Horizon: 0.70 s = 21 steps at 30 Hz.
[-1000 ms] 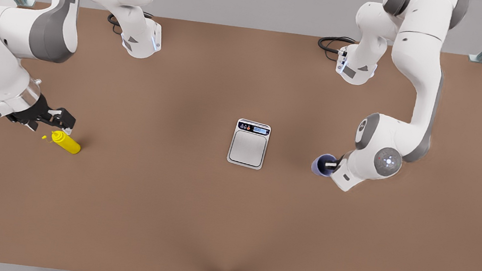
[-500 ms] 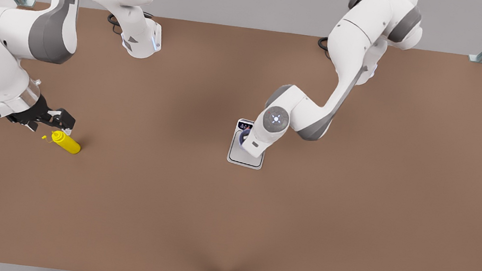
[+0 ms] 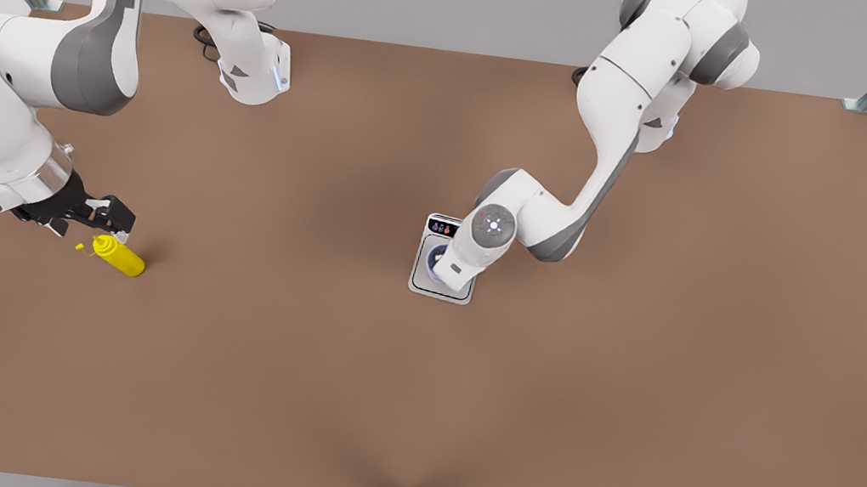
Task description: Move cup to the weight, pick up sauce bottle, pour sauce
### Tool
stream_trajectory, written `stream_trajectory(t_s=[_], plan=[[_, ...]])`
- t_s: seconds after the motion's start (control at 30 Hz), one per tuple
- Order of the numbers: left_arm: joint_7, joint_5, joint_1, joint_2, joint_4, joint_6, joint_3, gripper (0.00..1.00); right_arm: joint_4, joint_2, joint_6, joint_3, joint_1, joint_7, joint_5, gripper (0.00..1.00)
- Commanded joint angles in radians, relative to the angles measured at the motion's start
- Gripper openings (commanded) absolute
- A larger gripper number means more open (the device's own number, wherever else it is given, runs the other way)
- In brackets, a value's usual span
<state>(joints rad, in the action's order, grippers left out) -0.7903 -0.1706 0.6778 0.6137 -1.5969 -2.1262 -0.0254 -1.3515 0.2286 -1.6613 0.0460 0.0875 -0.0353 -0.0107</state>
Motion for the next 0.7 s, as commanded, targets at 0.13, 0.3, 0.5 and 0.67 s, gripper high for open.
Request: stream_trajectory(t_s=[0.13, 0.3, 0.5, 0.67], plan=[[0.013, -0.067, 0.0, 0.001, -0.005, -0.012, 0.001, 1.0, 0.0, 0.001, 0.0, 0.0, 0.0, 0.0, 0.0, 1.0], [0.011, -0.067, -0.001, -0.003, -0.003, -0.011, 0.001, 1.0, 0.0, 0.0, 0.0, 0.0, 0.001, 0.0, 0.0, 1.0], [0.011, -0.067, -0.001, -0.002, -0.003, -0.011, 0.001, 1.0, 0.005, -0.002, 0.011, 0.005, 0.0, 0.003, -0.008, 1.0], [0.011, -0.067, -0.014, -0.012, -0.003, -0.008, -0.001, 1.0, -0.015, -0.043, 0.075, 0.003, 0.0, 0.09, -0.008, 1.0]])
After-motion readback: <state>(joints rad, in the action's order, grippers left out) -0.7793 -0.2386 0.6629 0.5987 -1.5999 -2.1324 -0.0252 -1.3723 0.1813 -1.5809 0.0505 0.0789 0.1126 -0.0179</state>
